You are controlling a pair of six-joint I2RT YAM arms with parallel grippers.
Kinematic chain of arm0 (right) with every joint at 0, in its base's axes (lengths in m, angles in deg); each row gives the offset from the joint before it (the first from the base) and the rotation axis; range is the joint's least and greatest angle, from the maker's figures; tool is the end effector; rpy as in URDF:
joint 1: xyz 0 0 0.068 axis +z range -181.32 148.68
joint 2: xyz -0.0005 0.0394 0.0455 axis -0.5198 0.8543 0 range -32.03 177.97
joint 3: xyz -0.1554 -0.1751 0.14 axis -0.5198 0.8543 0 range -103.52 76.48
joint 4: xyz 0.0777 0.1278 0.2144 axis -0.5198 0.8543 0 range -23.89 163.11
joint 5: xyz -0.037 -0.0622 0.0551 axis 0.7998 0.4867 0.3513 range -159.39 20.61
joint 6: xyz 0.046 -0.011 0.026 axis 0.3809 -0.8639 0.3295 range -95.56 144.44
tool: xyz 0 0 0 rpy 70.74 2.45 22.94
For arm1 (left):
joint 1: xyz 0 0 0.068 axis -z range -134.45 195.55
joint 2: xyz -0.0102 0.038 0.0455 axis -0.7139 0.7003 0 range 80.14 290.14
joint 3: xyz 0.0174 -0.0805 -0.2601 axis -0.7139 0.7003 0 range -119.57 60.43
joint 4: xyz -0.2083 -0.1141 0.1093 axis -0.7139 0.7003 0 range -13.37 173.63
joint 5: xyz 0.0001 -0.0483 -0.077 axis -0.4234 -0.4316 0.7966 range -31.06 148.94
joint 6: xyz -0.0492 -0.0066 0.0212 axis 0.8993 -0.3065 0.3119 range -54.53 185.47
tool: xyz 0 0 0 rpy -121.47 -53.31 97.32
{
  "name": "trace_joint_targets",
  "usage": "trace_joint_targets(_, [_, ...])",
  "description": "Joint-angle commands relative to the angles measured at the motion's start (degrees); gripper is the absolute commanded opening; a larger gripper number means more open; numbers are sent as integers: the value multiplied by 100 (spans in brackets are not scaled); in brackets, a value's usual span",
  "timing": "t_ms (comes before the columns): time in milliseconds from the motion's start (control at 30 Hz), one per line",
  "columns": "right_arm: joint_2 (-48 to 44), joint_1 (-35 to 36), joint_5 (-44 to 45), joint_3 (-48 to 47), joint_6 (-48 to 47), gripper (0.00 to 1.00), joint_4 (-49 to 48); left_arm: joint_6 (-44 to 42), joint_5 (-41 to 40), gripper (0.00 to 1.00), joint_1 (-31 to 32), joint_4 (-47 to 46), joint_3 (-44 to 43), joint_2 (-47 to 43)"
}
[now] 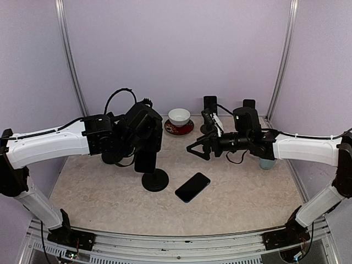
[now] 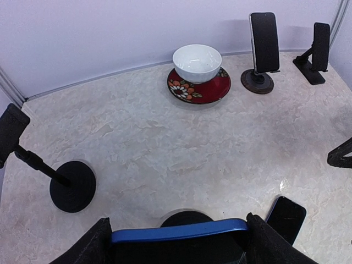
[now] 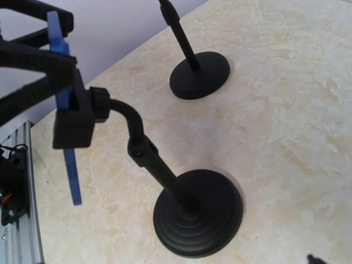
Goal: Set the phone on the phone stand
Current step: Pick up the phone stand with the phone from the center of the board.
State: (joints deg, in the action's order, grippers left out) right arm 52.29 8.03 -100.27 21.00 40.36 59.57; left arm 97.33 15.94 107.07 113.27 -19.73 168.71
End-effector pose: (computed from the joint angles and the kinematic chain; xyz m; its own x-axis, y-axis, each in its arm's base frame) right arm 0.2469 0.2260 0.2709 -0.5321 -0.1318 -0.8364 -0.7959 0.4147 0.4411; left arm 0.1812 -0.2831 0.3301 -0.5047 0.1207 -0.8548 0.1726 0.9843 0.0371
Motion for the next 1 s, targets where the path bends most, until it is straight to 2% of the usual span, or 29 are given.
trace_joint_targets(0, [-188, -55, -50, 79, 27, 100, -128, -31, -134, 56, -17, 48, -138, 27])
trace_joint_targets(233, [-218, -68, -25, 100, 28, 100, -121, -200, -132, 51, -99, -184, -149, -113])
trace_joint_targets(967, [-319, -138, 29, 220, 1, 100, -49, -989, 20, 47, -508, -1096, -575, -129])
